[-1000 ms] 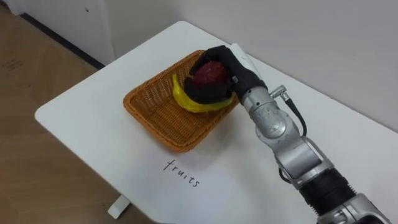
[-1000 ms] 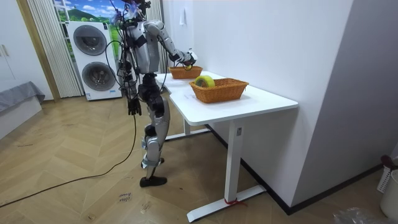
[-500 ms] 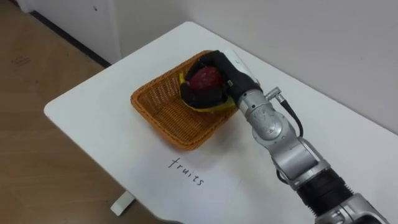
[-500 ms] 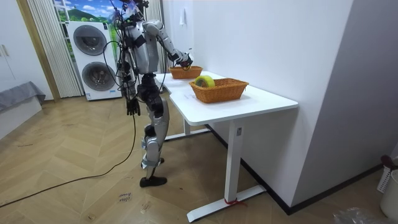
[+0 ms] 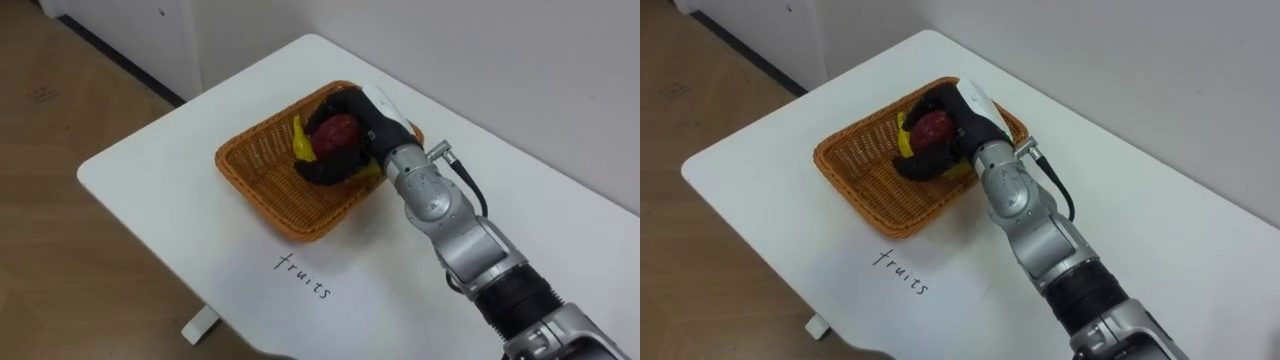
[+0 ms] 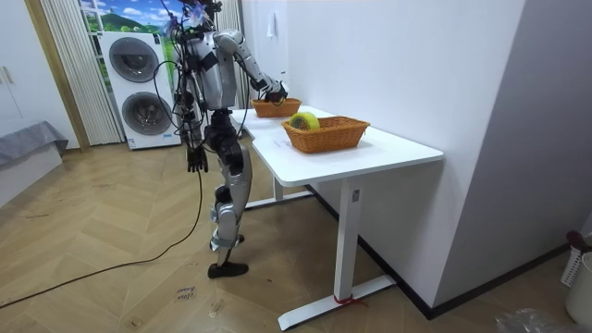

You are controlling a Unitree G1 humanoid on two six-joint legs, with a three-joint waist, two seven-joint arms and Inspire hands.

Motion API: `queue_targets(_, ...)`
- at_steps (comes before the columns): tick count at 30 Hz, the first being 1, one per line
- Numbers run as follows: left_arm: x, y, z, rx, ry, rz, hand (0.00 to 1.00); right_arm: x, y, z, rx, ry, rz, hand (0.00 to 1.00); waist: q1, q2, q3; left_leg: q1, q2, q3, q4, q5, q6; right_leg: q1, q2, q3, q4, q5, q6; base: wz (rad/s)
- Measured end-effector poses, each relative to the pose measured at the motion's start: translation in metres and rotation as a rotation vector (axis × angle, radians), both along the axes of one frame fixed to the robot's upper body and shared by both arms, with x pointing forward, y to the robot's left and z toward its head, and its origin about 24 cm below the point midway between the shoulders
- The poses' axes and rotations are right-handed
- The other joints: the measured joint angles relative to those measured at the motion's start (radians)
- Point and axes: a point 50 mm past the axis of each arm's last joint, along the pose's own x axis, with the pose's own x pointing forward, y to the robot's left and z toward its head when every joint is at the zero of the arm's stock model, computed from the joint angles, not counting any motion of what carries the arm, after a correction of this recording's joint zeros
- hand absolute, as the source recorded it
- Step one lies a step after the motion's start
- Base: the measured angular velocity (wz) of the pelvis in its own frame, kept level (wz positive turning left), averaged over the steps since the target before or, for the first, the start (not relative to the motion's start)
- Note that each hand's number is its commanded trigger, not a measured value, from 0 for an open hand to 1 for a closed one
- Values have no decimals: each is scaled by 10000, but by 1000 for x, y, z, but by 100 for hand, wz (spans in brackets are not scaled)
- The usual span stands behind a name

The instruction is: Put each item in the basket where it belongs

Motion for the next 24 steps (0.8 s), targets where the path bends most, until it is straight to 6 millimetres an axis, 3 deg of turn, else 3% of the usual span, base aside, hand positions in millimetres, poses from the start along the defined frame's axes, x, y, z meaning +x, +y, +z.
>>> queue_targets(24,1,0,0,-5,-25,-3,0,2,2,5,5,-147,44,0,-2,-7,-4,4,2,8,1,0,0,3,0,0,0,0,0,0)
